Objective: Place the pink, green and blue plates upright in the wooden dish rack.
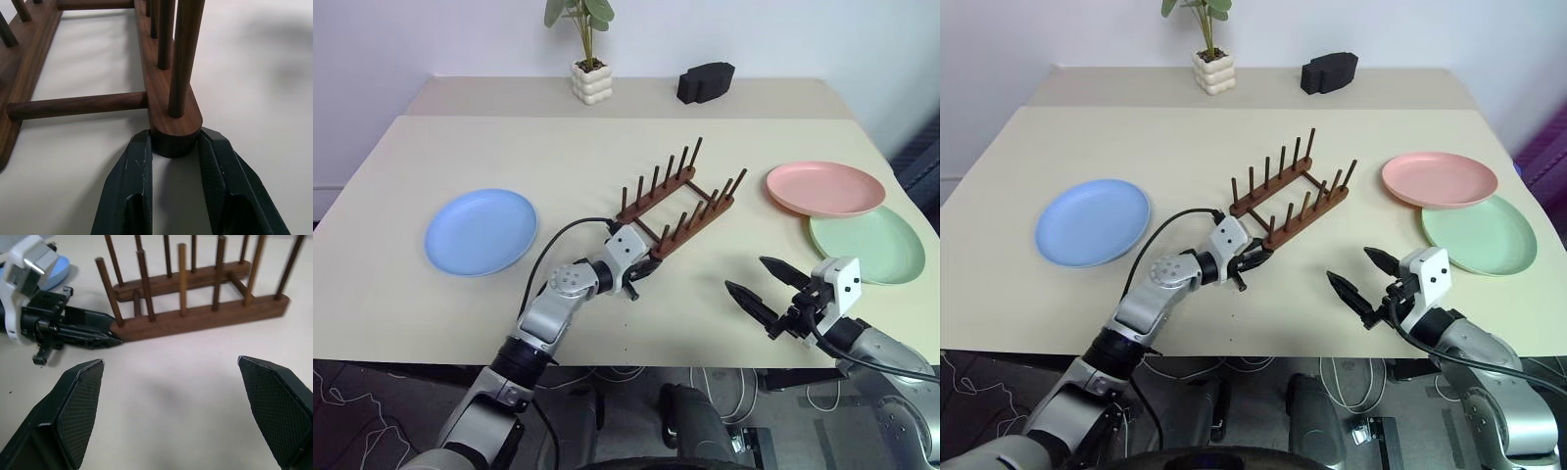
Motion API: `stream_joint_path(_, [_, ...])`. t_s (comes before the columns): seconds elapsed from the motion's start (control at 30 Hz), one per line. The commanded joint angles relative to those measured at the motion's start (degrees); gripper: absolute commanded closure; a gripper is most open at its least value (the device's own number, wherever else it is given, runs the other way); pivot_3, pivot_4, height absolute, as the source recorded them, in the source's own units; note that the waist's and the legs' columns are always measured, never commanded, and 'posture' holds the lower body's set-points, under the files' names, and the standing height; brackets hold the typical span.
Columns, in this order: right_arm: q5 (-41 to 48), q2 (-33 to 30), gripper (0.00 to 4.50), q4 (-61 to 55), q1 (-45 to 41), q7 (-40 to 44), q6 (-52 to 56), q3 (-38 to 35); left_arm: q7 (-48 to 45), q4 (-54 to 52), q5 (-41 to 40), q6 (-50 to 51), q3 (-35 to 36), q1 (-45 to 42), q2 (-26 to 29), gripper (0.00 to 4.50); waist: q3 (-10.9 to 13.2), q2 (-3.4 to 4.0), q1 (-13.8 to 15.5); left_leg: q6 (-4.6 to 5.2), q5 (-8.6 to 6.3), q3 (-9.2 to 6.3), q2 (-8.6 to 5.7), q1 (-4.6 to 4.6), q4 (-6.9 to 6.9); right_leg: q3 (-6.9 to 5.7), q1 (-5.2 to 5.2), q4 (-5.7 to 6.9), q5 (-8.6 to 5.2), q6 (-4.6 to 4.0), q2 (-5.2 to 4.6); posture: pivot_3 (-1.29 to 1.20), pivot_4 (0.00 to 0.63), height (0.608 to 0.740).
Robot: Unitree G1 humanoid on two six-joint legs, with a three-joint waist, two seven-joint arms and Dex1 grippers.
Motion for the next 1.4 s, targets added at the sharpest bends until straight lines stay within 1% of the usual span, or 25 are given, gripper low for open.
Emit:
stream_joint_path(0.03, [0.03,0.38,0.00,0.13,0.30,1.36,-2.09,-0.54,-7.61,-0.93,-3.75,-3.62,4.17,0.47,4.99,3.77,0.01,0.01,-0.07,0.00,0.00,0.00,0.01,0.00,0.00,0.00,-0.03,0.00,0.00,0.00,0.00,0.00,0.150,0.740])
stream_joint_path(0.1, [-0.15,-0.07,0.00,0.56,1.04,1.93,-2.36,-0.96,-11.88,-1.30,-5.98,-4.08,4.99,0.59,7.25,3.77,0.01,0.03,0.06,0.00,0.00,-0.01,0.02,-0.01,-0.03,-0.01,-0.07,0.02,0.02,-0.04,0.01,0.00,0.150,0.740])
stream_joint_path(0.23, [-0.49,-1.63,0.00,0.78,4.01,3.77,-2.09,-1.93,-23.75,-3.35,-11.65,-3.10,5.03,-0.01,11.00,3.77,0.02,0.03,0.42,0.00,0.00,-0.01,-0.01,-0.07,-0.02,-0.01,-0.06,-0.02,0.11,-0.21,-0.05,0.00,0.150,0.740])
stream_joint_path(0.33, [-0.35,-1.94,0.00,-0.21,5.80,4.30,-1.74,-1.96,-28.91,-2.15,-11.35,-4.24,3.17,-2.01,11.76,3.77,0.03,0.02,0.39,0.00,0.00,0.02,-0.04,-0.11,0.01,0.01,-0.05,-0.06,0.10,-0.20,-0.10,0.00,0.150,0.740])
stream_joint_path(0.43, [-0.66,-1.99,0.00,-0.82,7.16,4.51,-1.80,-1.91,-31.50,0.79,-9.69,-6.48,1.66,-4.50,10.90,3.77,0.03,0.02,0.21,0.00,0.00,0.01,-0.04,-0.10,0.02,0.00,-0.05,-0.05,0.10,-0.19,-0.09,0.00,0.150,0.740])
stream_joint_path(0.57, [-0.69,-1.62,0.00,-1.51,8.19,4.01,-1.92,-2.12,-33.10,7.02,-6.53,-10.90,-0.41,-8.42,9.12,3.77,0.03,0.02,0.06,0.00,0.00,0.03,-0.04,-0.07,0.01,0.00,-0.05,-0.02,0.11,-0.19,-0.06,0.00,0.150,0.740])
stream_joint_path(0.67, [-0.81,-1.26,0.00,-2.63,9.15,3.13,-1.84,-2.37,-34.21,13.96,-4.78,-14.47,-1.25,-12.01,7.24,3.77,0.03,0.01,0.16,0.01,0.00,0.02,-0.04,-0.07,0.01,0.00,-0.06,0.00,0.11,-0.18,-0.05,0.00,0.150,0.740])
stream_joint_path(0.97, [0.08,-1.06,0.00,-7.13,9.45,-0.63,0.63,-2.54,-36.54,28.98,-2.06,-21.58,-0.34,-18.20,4.02,3.77,0.05,-0.02,0.12,0.01,-0.01,0.01,-0.05,-0.08,0.03,-0.01,-0.06,0.00,0.12,-0.17,-0.05,0.00,0.150,0.740])
stream_joint_path(1.13, [0.67,-1.47,0.00,-7.64,8.19,-1.44,2.14,-2.57,-36.14,32.32,-1.24,-23.87,0.55,-19.30,3.40,3.77,0.05,-0.03,0.14,0.02,-0.01,0.01,-0.05,-0.08,0.03,-0.01,-0.05,0.00,0.12,-0.16,-0.05,0.00,0.150,0.740])
stream_joint_path(1.3, [0.28,-1.52,0.00,-6.03,7.89,-0.24,1.54,-2.61,-34.93,32.85,-1.18,-24.30,1.86,-19.17,3.15,3.77,0.05,-0.03,0.15,0.02,-0.01,0.00,-0.05,-0.08,0.04,-0.01,-0.05,0.00,0.13,-0.16,-0.05,0.00,0.150,0.740])
stream_joint_path(1.33, [0.03,-1.49,0.00,-5.45,7.88,0.16,1.20,-2.54,-34.71,32.79,-1.17,-24.13,2.01,-19.09,3.23,2.72,0.05,-0.03,0.15,0.02,-0.01,0.00,-0.05,-0.08,0.04,-0.01,-0.05,0.01,0.13,-0.15,-0.05,0.00,0.150,0.740])
stream_joint_path(1.37, [-0.27,-1.46,0.00,-4.91,7.93,0.56,0.84,-2.46,-34.29,32.58,-1.05,-24.15,2.15,-18.95,3.38,2.42,0.05,-0.03,0.15,0.02,-0.01,0.00,-0.05,-0.08,0.04,-0.01,-0.05,0.01,0.13,-0.15,-0.05,0.00,0.150,0.740])
stream_joint_path(1.4, [-0.56,-1.44,0.00,-4.42,7.98,0.94,0.50,-2.34,-33.81,32.31,-0.98,-24.05,2.35,-18.77,3.51,1.84,0.05,-0.03,0.14,0.02,-0.01,0.00,-0.05,-0.08,0.04,-0.01,-0.05,0.01,0.13,-0.15,-0.05,0.00,0.150,0.740])
